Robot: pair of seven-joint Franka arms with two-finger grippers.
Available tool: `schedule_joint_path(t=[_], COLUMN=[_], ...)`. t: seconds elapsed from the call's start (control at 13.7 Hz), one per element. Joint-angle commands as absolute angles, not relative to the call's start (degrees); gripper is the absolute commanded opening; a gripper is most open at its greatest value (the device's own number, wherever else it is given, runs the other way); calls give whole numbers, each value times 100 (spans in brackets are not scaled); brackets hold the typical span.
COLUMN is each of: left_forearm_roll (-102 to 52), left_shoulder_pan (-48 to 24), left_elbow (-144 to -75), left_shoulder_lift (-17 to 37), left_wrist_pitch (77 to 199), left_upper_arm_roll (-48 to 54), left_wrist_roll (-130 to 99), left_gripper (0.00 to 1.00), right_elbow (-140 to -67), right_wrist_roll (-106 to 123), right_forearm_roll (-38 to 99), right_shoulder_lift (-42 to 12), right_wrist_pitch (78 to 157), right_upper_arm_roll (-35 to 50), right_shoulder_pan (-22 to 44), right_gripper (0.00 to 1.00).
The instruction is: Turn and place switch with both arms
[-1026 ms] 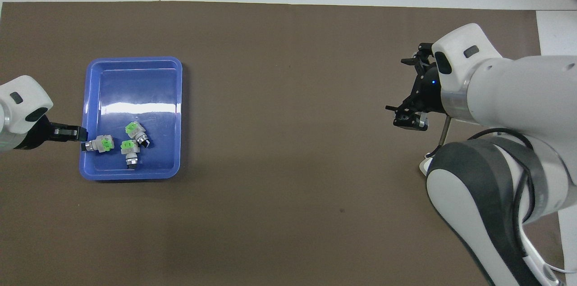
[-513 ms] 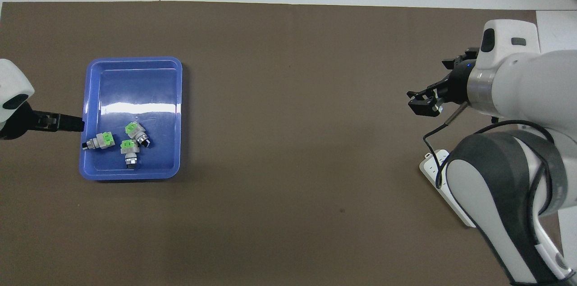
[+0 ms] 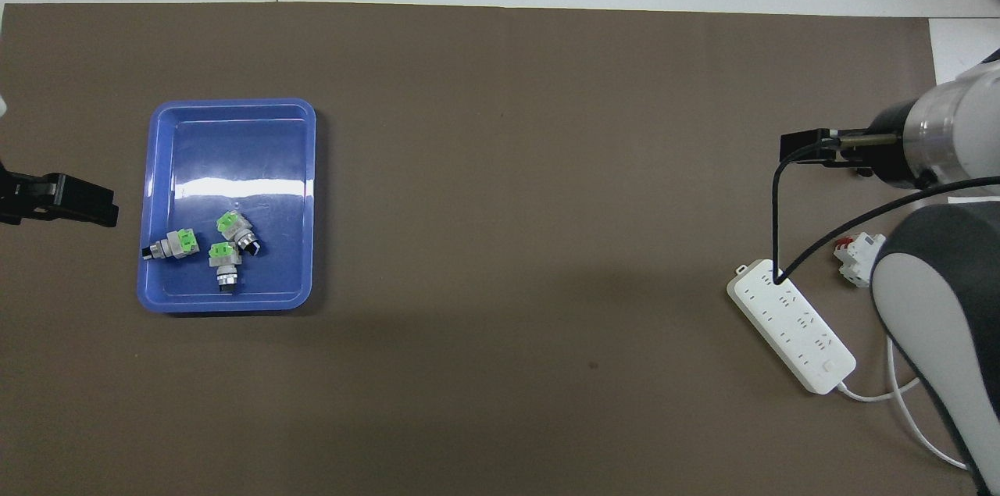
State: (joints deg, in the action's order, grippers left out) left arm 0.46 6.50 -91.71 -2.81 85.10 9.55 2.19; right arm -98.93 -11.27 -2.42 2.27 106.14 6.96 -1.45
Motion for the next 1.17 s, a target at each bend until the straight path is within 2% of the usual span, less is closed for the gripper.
schedule_joint_path(t=[0.0, 0.37, 0.66, 1.1], left_forearm_roll=[167, 185, 141, 184], left_shoulder_pan=[326, 220, 307, 264], left_elbow=[-8650, -8437, -8525, -8657], left_shoulder_lift=[-27, 79, 62, 62], left_wrist_pitch=[7964, 7945, 8305, 8814], left_upper_arm_roll=[923, 923, 871, 774], left_wrist_roll=[-147, -299, -246, -255], left_gripper=[100, 100, 100, 100], right_elbow=[-9326, -9272, -9352, -9562], right_wrist_roll=[-1476, -1485, -1450, -1345], right_forearm_roll=[-334, -229, -185, 176], right_shoulder_lift=[79, 202, 237, 290], right_wrist_pitch=[9881, 9457, 9203, 9290], right_upper_arm_roll=[625, 80, 79, 70], right_shoulder_pan=[-114, 272, 211, 229], right_gripper=[99, 100, 100, 100])
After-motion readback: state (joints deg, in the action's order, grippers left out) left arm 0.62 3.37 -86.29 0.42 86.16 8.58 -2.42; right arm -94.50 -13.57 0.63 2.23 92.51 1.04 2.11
